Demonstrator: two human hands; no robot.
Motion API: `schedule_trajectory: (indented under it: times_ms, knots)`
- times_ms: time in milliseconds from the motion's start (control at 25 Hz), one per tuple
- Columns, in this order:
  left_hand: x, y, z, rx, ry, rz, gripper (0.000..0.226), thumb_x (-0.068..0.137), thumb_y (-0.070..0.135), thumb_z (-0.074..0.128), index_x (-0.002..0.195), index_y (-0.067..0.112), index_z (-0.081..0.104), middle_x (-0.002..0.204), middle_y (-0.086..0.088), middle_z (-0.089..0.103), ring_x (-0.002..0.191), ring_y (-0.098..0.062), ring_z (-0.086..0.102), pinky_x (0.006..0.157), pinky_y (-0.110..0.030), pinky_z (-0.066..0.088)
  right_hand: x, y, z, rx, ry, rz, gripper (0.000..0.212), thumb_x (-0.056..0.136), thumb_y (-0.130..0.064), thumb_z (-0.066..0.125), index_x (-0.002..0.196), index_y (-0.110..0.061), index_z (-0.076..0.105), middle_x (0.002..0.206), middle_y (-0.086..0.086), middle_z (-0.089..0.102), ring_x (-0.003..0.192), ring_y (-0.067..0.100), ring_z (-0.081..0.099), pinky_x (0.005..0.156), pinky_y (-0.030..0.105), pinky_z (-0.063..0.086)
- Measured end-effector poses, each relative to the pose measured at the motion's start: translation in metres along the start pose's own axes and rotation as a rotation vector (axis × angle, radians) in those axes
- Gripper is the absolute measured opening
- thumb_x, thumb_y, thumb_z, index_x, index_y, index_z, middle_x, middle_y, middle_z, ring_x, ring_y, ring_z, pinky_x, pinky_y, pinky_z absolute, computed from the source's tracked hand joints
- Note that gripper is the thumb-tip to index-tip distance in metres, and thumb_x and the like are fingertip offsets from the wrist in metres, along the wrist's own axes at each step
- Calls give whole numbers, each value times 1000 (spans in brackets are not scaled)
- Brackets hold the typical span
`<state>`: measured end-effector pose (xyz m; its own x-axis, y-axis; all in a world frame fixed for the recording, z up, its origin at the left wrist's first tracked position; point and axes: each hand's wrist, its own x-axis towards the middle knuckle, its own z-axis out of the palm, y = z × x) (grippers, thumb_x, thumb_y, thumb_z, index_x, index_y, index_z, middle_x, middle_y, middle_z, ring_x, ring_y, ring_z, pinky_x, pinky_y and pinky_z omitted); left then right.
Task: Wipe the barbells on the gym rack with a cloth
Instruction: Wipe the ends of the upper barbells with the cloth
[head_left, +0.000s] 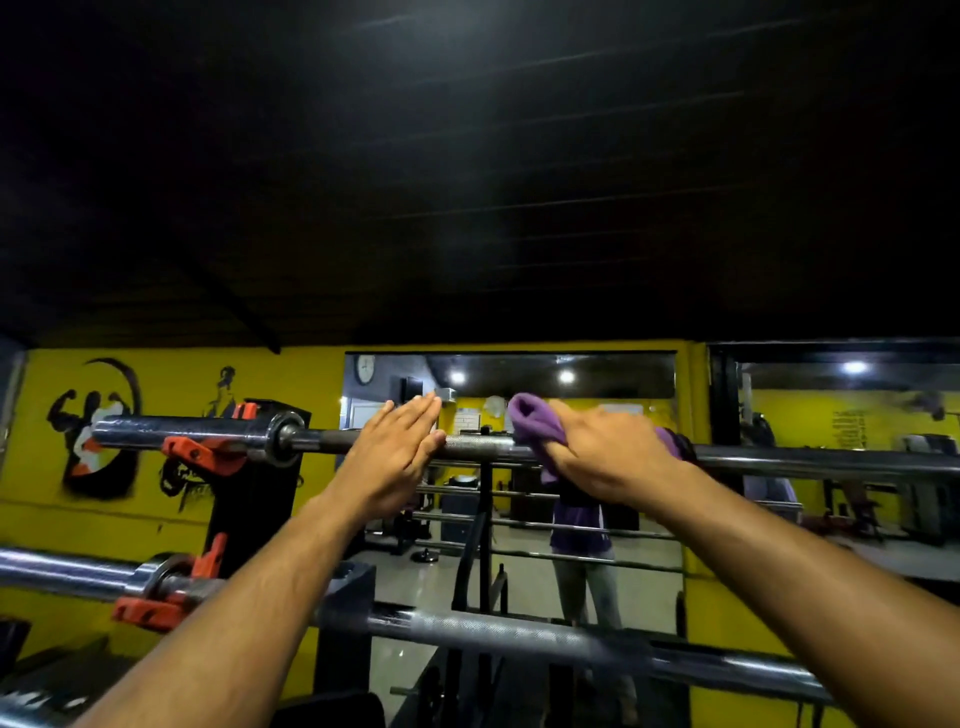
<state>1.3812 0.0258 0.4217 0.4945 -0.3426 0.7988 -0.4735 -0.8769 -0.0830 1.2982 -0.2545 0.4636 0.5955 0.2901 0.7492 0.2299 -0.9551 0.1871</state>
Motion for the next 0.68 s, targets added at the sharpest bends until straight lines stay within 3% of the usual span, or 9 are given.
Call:
schedule_trajectory:
  times_ms: [120, 200, 320, 400, 480, 560, 640, 680]
  knots:
    - [0, 2, 2, -22, 24, -30, 63, 103, 54, 6, 159, 26, 9, 166, 11, 8, 146, 6, -2, 123, -29, -6, 33, -12, 1, 59, -169, 173, 34, 91, -53, 37, 106, -29, 56, 110, 5, 66, 97, 28, 62, 82, 38, 48]
    - [1, 5, 1, -17, 22, -44, 62, 103, 52, 7, 159, 26, 10, 166, 11, 8, 145, 7, -1, 124, -30, -6, 39, -21, 6, 70, -162, 172, 35, 90, -52, 38, 107, -28, 56, 106, 3, 66, 93, 26, 61, 77, 37, 46]
    - [0, 6, 0, -24, 5, -62, 59, 106, 50, 11, 159, 26, 10, 166, 10, 9, 144, 6, -1, 125, -31, -5, -8, -22, 26, -172, 208, -260, 44, 92, -54, 42, 128, -28, 49, 112, 4, 66, 85, 23, 61, 70, 36, 49]
    - [-1, 7, -1, -31, -2, -72, 58, 106, 49, 11, 159, 26, 10, 167, 10, 8, 144, 6, -1, 124, -30, -6, -29, 0, 26, -191, 262, -407, 53, 92, -58, 40, 136, -29, 46, 115, 4, 66, 83, 23, 63, 69, 36, 52]
    - [-1, 8, -1, -33, 2, -80, 58, 106, 49, 10, 159, 25, 9, 167, 9, 7, 143, 6, -3, 123, -29, -6, -15, 5, 2, -47, 105, -166, 40, 94, -58, 35, 126, -38, 46, 107, 1, 69, 82, 22, 64, 70, 35, 53]
    - [-1, 9, -1, -37, -6, -87, 58, 106, 48, 11, 159, 24, 9, 167, 8, 7, 144, 5, -2, 123, -30, -5, 22, -5, -7, 99, -117, 137, 36, 93, -55, 38, 116, -34, 55, 110, 5, 69, 91, 26, 63, 76, 36, 48]
    - [0, 10, -2, -35, -22, -99, 57, 107, 46, 13, 160, 24, 10, 167, 8, 8, 147, 3, -1, 123, -29, -4, 38, -29, 2, 64, -167, 146, 38, 92, -51, 39, 118, -29, 57, 114, 7, 67, 96, 29, 62, 74, 36, 43]
    - [-1, 11, -4, -33, -33, -106, 57, 107, 46, 14, 160, 24, 10, 167, 8, 7, 147, 3, -1, 122, -28, -5, 30, -36, 10, 13, -52, 26, 37, 92, -50, 39, 120, -30, 54, 113, 6, 66, 92, 27, 62, 71, 35, 43]
